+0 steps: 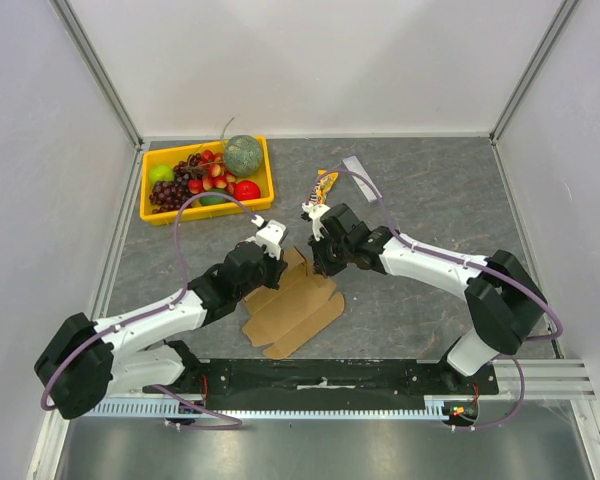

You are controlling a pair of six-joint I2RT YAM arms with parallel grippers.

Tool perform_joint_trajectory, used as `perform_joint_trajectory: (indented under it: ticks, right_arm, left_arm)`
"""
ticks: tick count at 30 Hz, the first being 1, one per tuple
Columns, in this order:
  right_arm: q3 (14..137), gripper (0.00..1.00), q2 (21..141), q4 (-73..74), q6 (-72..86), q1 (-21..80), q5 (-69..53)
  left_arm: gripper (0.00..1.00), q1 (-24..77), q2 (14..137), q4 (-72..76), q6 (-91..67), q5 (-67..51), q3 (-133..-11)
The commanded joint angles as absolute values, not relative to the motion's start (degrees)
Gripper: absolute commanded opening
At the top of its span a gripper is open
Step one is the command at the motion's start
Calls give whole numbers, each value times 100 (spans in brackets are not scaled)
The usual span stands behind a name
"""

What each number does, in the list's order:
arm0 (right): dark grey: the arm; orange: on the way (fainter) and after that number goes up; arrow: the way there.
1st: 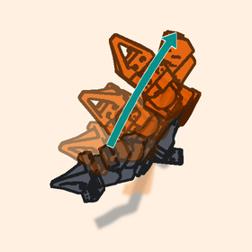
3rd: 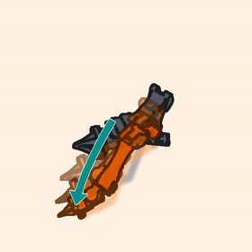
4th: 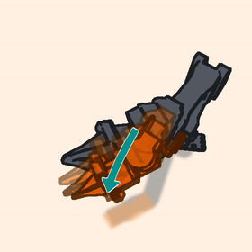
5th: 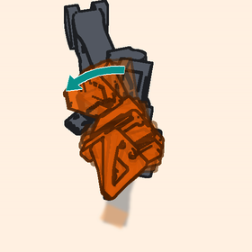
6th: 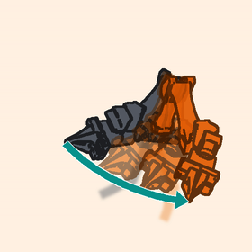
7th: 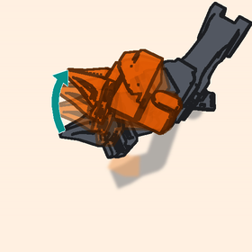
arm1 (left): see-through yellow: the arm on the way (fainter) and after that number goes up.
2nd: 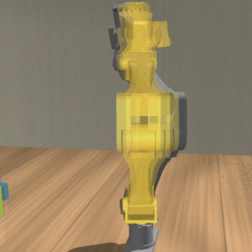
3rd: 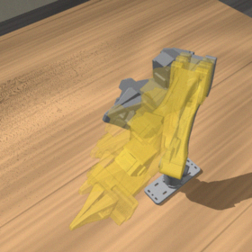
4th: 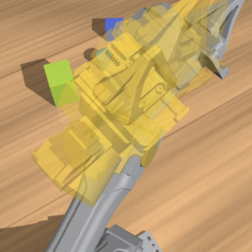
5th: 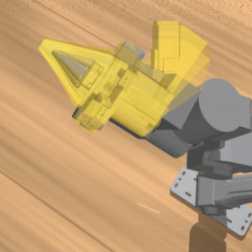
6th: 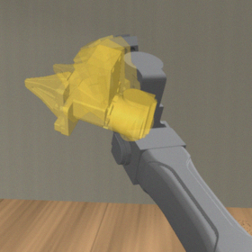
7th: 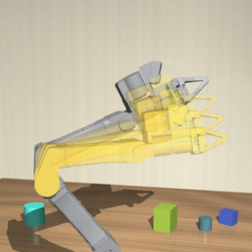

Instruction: Fold the paper box

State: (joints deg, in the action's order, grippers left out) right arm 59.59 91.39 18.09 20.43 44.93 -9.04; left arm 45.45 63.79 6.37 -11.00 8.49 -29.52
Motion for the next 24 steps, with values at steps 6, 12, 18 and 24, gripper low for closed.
perform_joint_trajectory:
  ticks: [6,12,18,24]
  right_arm:
    - [5950,12,9237,1626,2276,4702,-826]
    - [5810,23,9158,1635,2233,4702,-817]
    - [5757,31,8913,1670,2153,4702,-713]
    - [5862,41,8412,1714,2039,4632,-387]
  left_arm:
    - [9,4526,6548,1002,-905,835,-2918]
    - [9,4526,6636,1081,-940,747,-2874]
    - [8,4518,6636,1081,-949,738,-2848]
    - [8,4526,6618,1081,-949,721,-2848]
